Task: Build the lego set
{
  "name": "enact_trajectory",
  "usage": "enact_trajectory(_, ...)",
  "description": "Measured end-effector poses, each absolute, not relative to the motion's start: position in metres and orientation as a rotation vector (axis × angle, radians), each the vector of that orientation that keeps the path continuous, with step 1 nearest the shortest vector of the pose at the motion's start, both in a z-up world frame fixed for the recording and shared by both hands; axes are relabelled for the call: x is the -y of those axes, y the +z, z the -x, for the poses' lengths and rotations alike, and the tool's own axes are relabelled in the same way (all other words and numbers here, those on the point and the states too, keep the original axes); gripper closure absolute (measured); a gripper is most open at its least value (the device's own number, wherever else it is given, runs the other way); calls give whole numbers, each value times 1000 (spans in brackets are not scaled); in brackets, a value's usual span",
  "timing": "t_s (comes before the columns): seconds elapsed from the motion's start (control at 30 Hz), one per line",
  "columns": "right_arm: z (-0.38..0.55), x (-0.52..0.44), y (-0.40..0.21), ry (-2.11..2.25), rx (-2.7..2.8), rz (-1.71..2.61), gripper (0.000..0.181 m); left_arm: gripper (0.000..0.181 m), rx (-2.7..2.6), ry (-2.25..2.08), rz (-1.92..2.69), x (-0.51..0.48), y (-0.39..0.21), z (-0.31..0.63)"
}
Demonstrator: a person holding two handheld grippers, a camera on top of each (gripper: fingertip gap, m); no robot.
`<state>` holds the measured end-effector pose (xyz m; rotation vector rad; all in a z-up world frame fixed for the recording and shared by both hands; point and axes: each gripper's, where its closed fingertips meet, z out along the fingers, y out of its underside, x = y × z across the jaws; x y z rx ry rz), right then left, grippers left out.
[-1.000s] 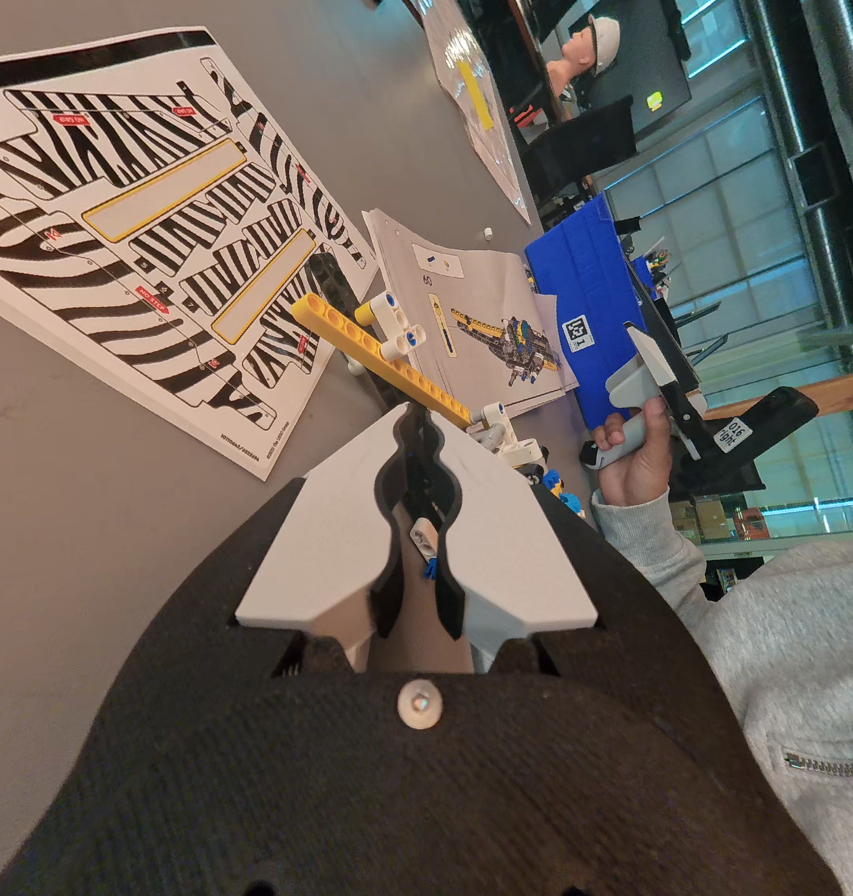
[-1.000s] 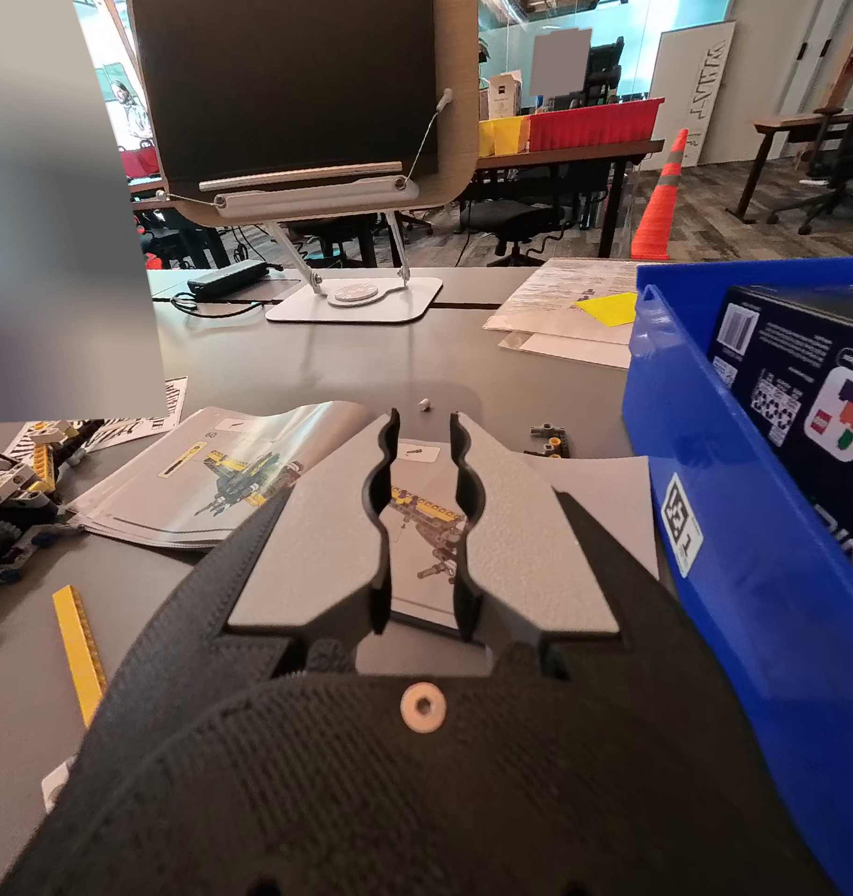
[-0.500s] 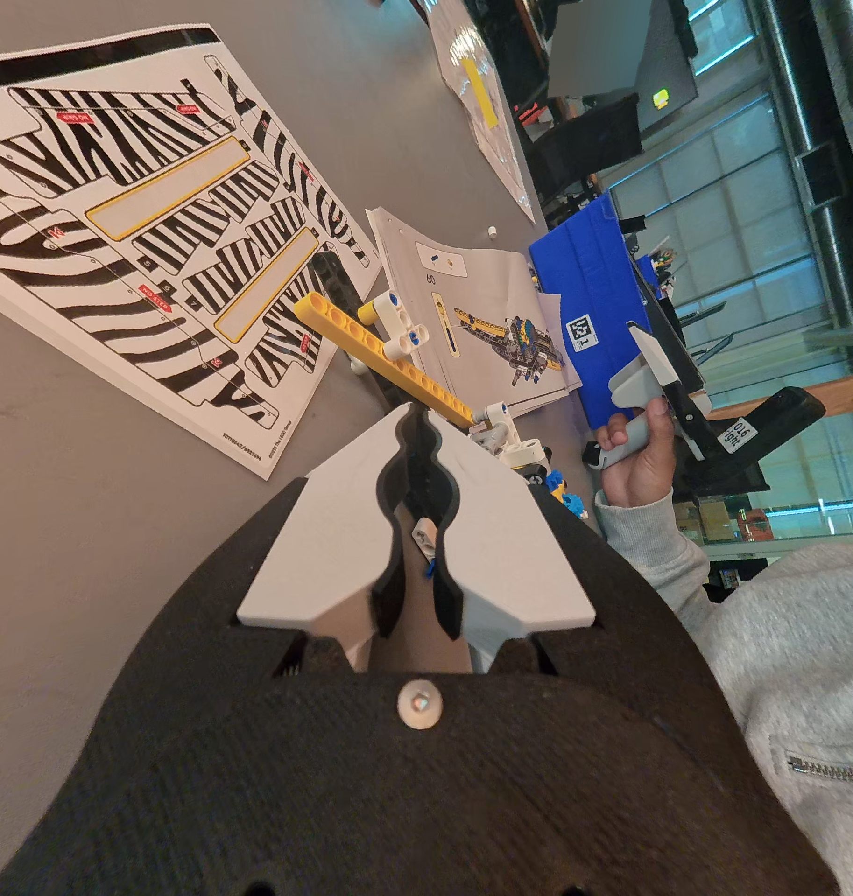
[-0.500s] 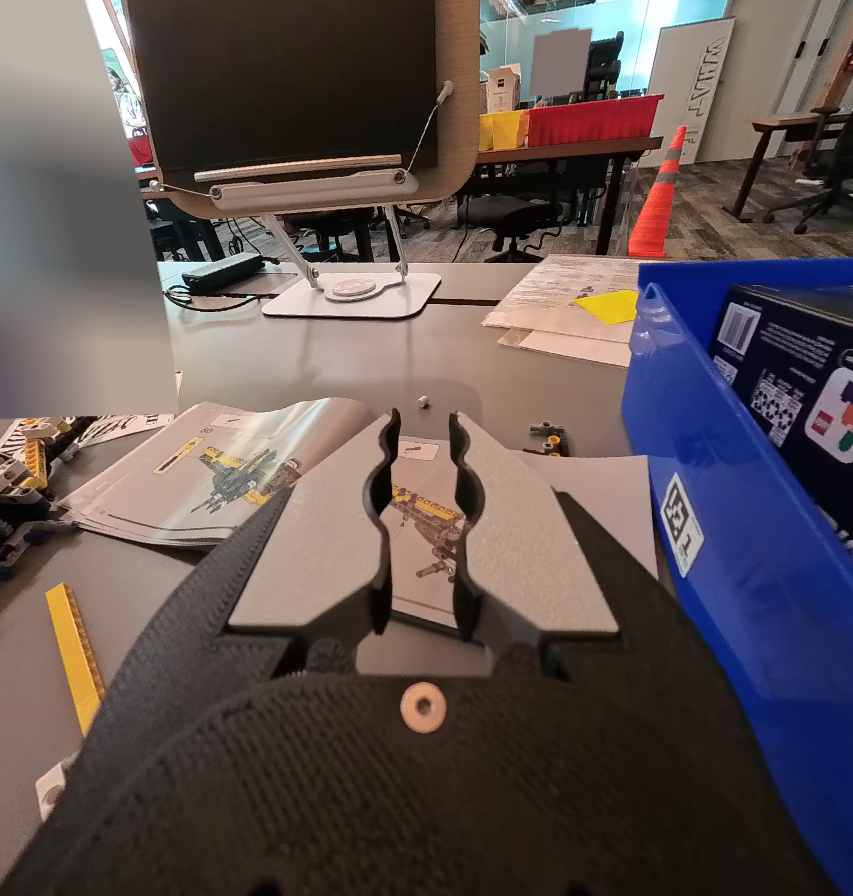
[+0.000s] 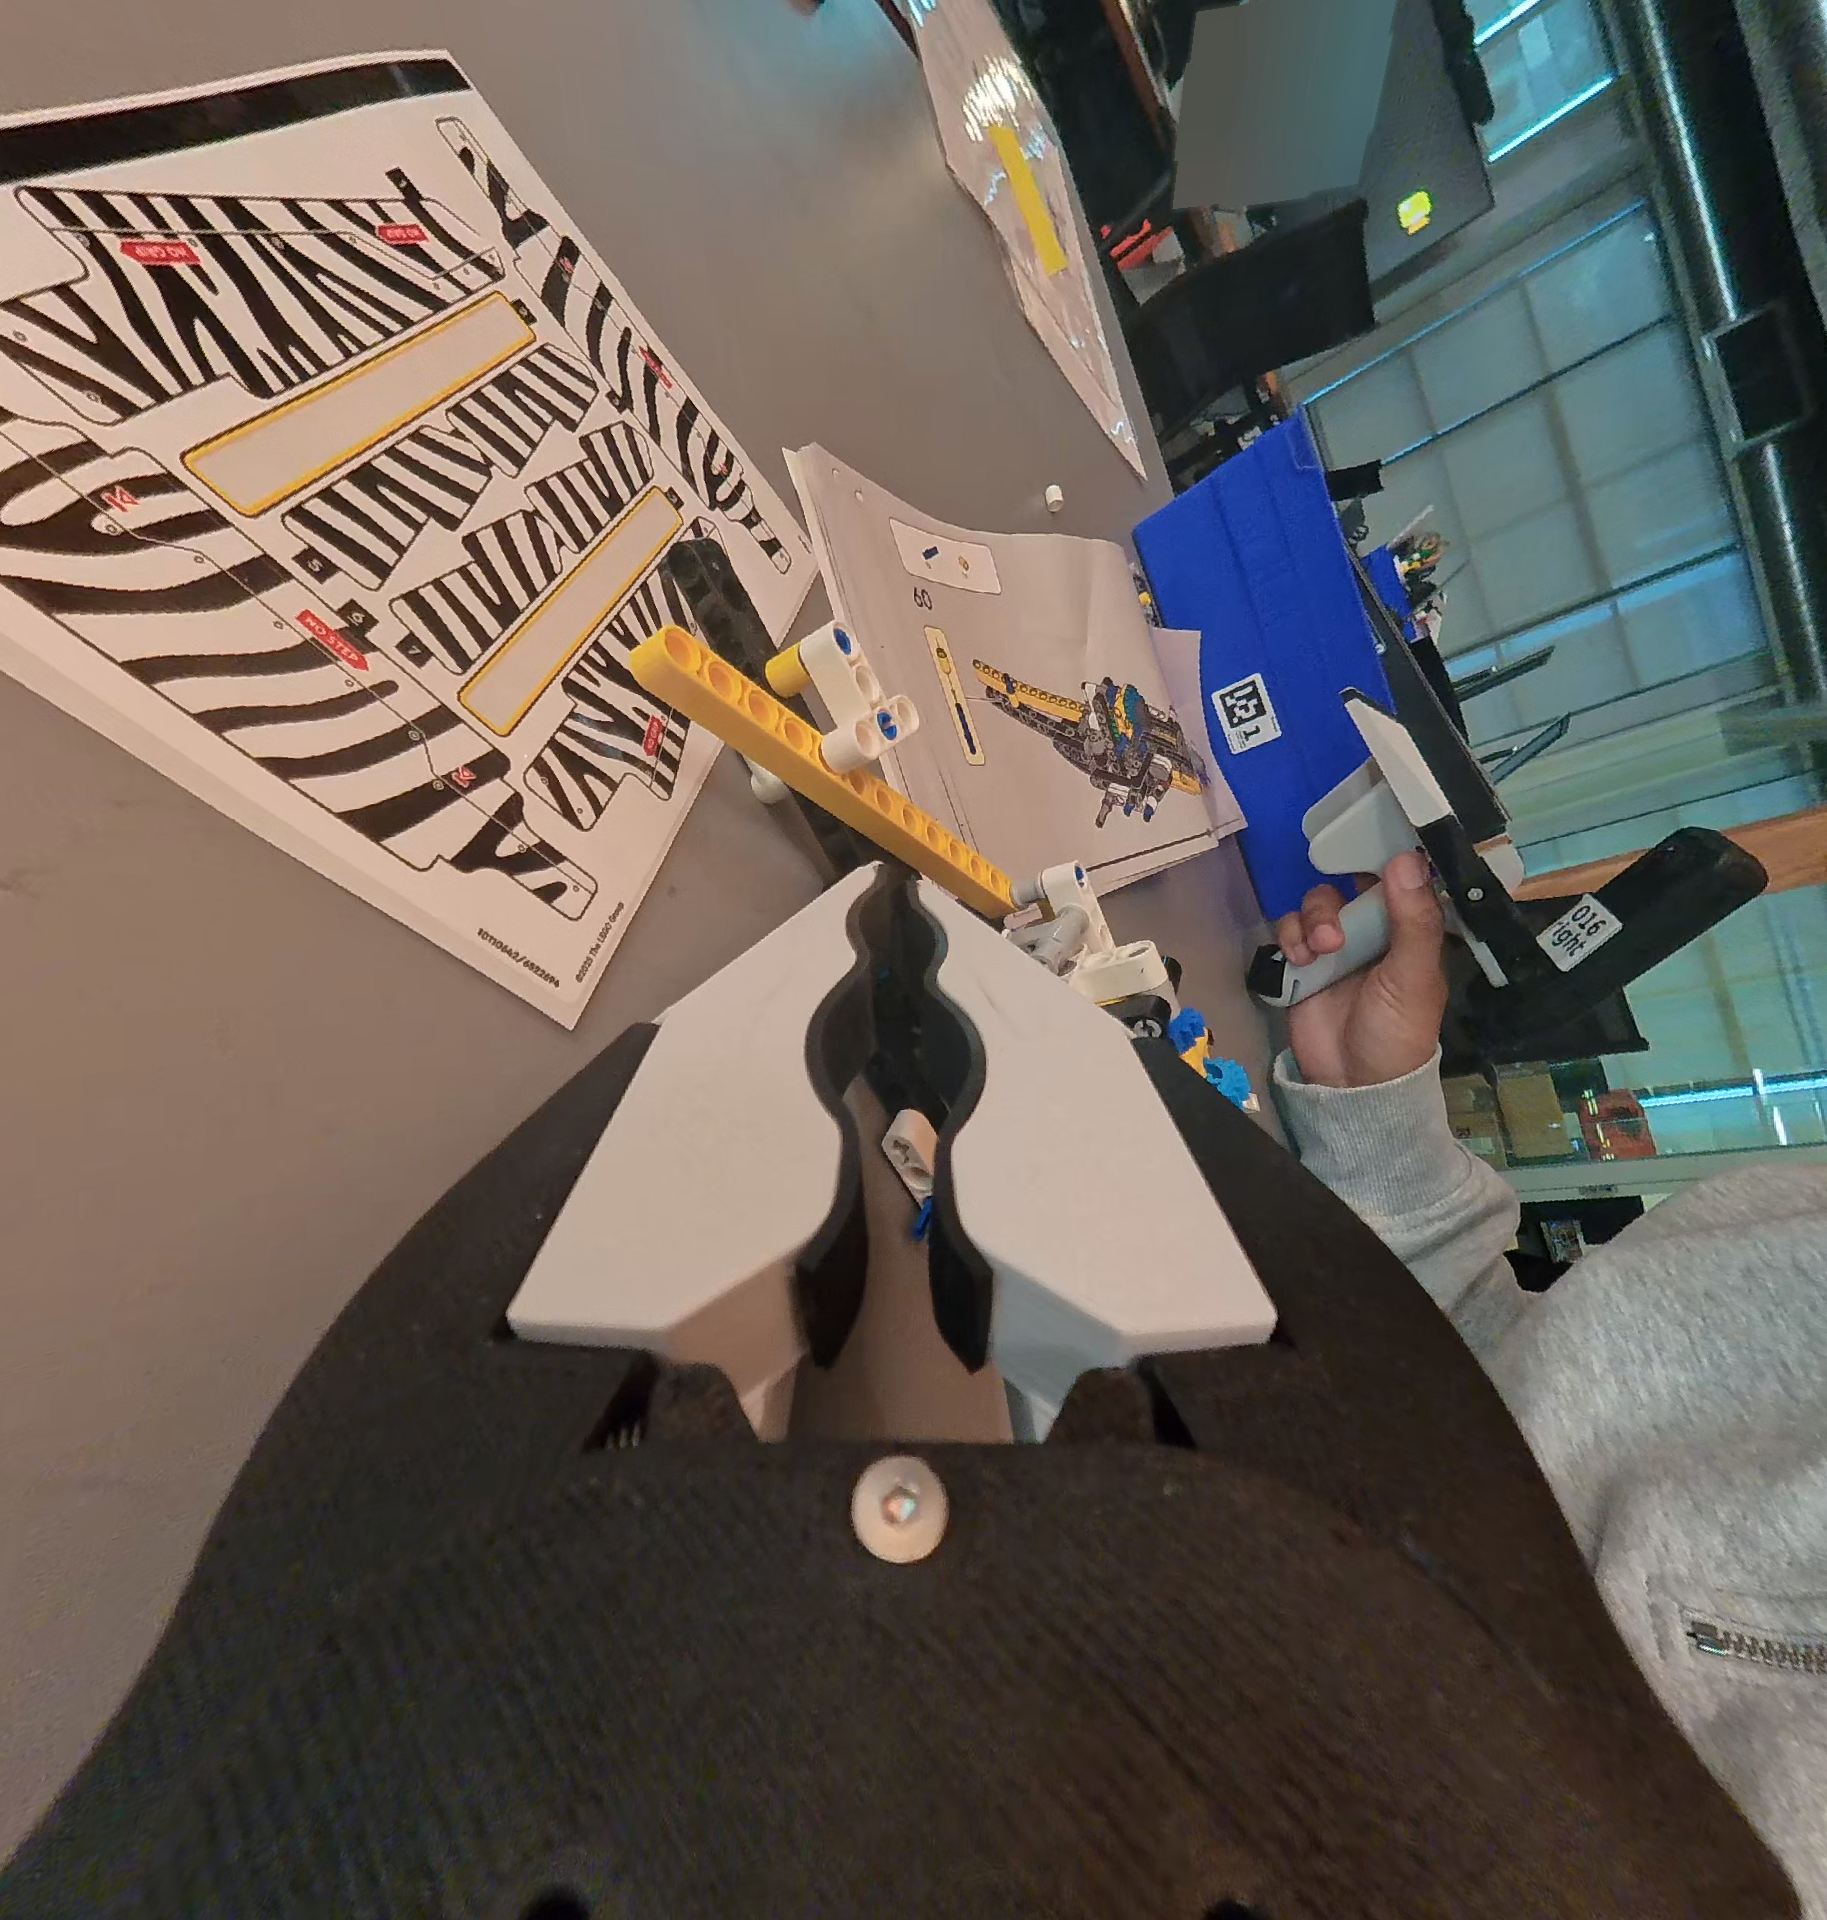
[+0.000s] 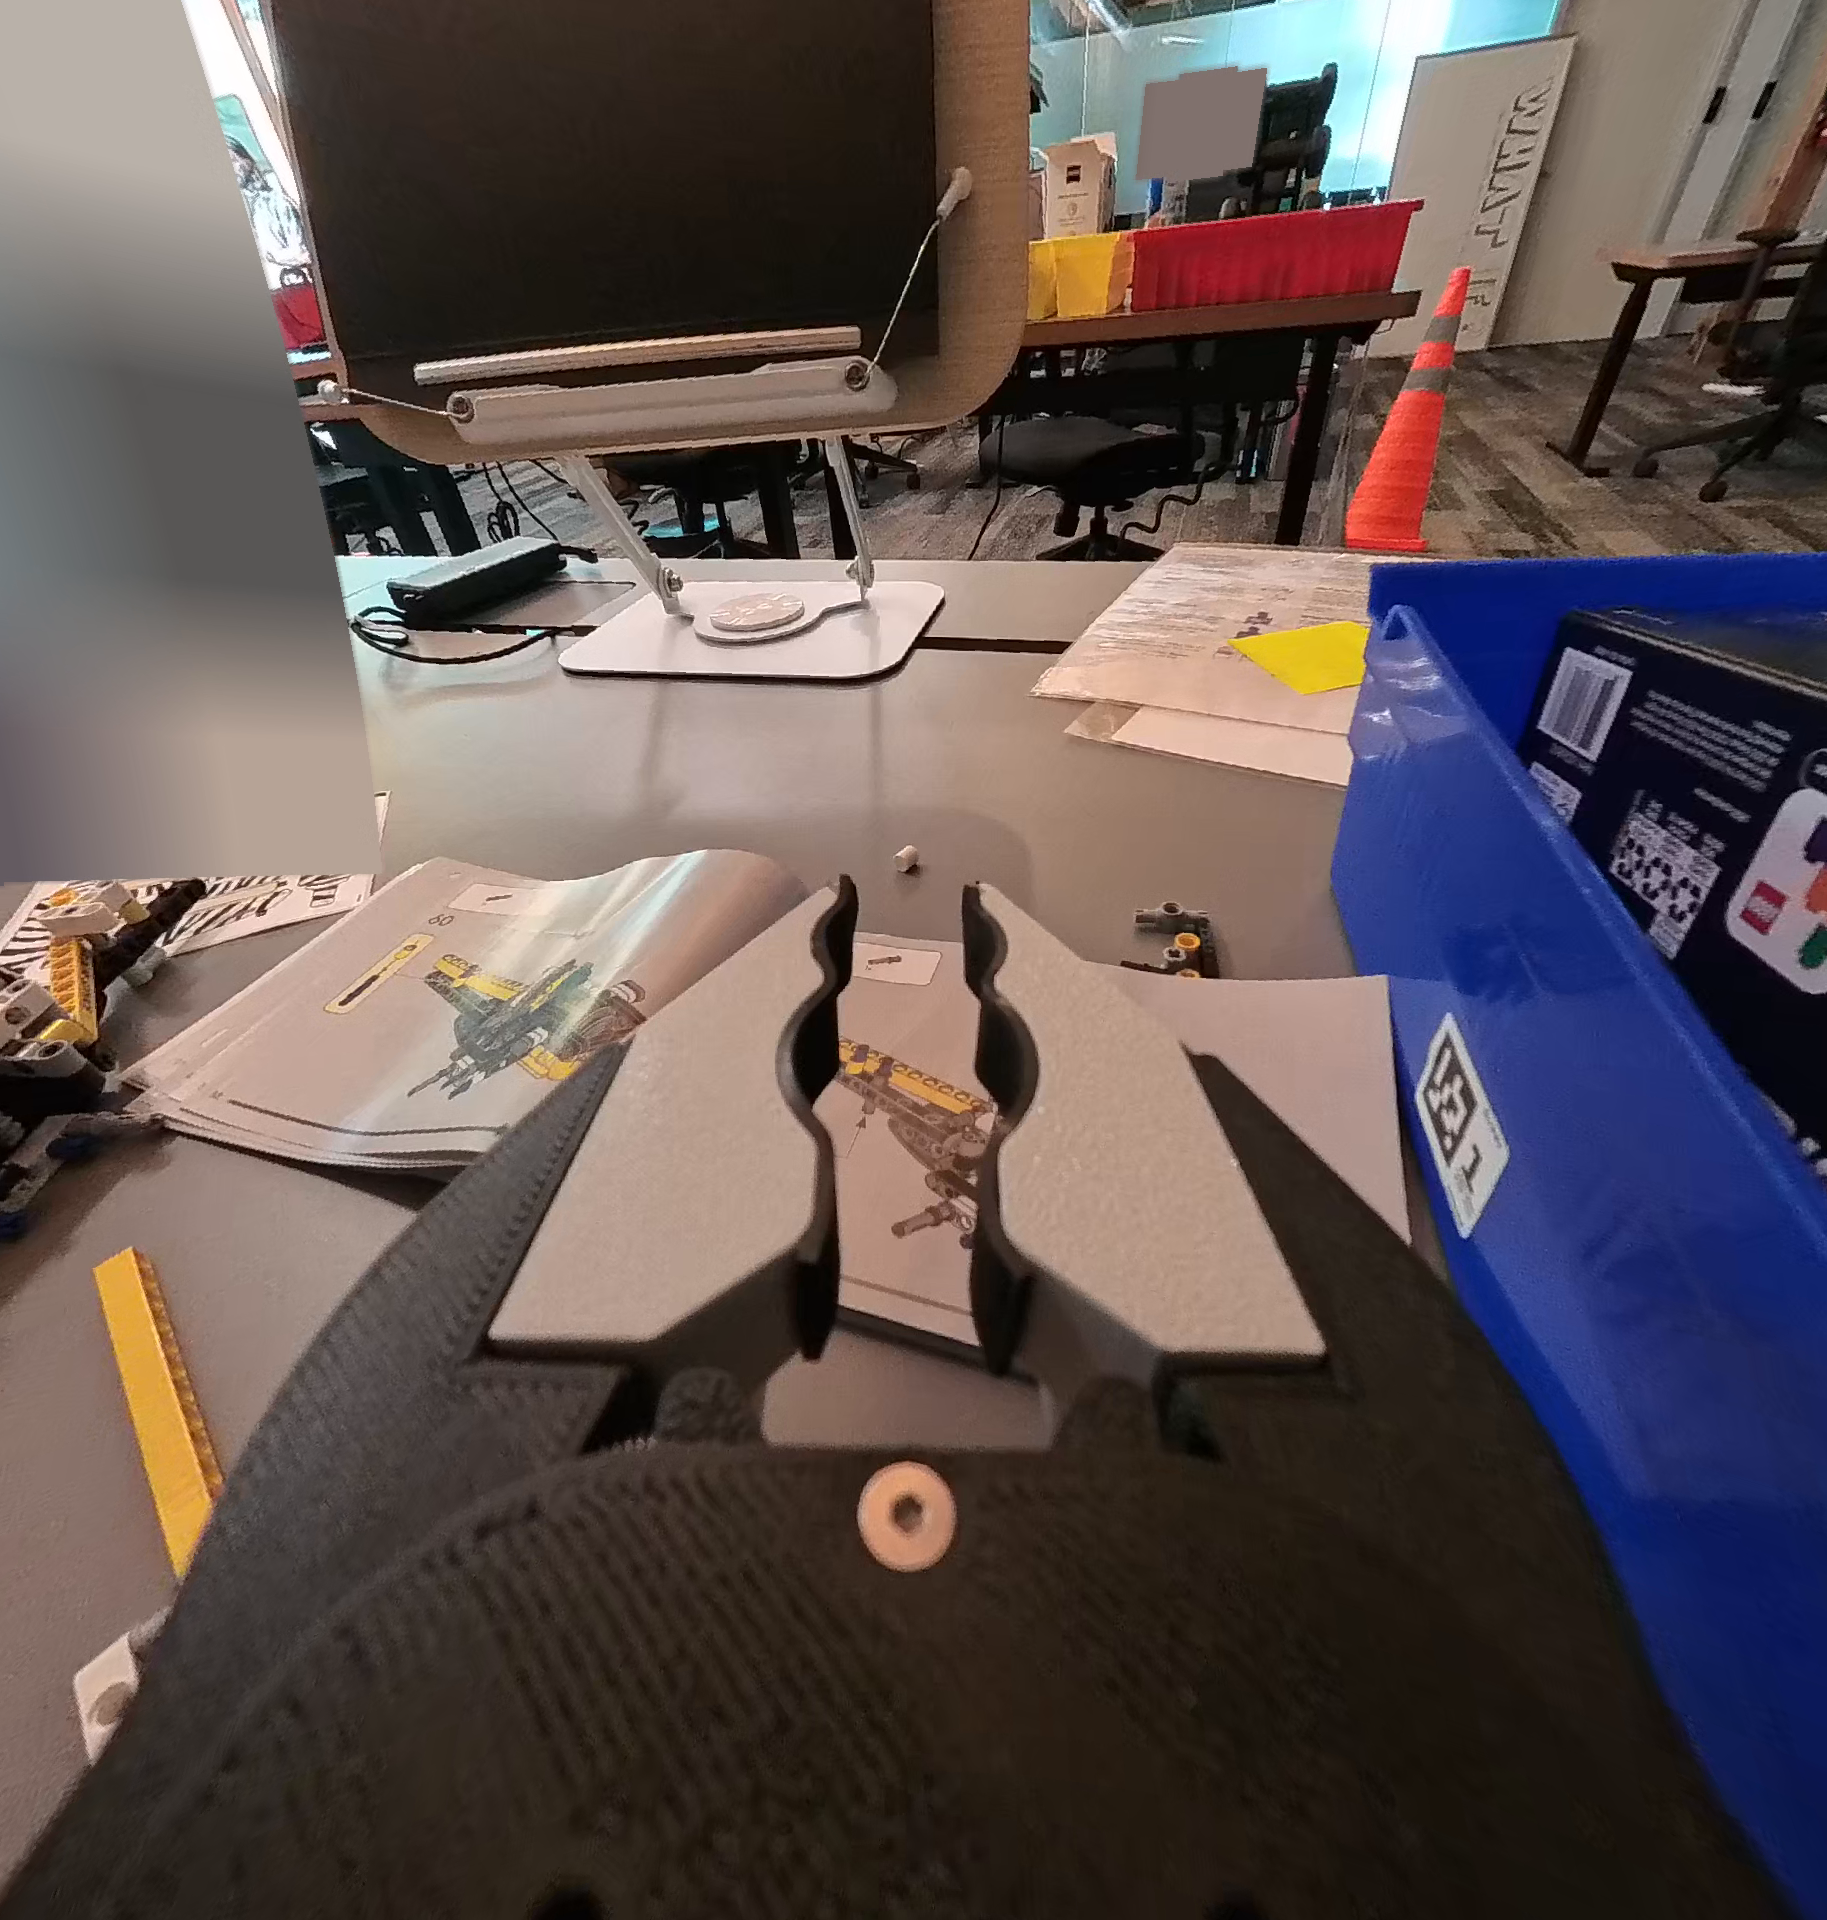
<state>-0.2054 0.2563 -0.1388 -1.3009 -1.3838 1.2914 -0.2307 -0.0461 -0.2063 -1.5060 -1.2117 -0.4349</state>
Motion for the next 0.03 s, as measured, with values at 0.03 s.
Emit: enact_trajectory(0.03,205,-256,-139,1291,1384,1301,164,181,1212,-435,1506,46,-206,231)
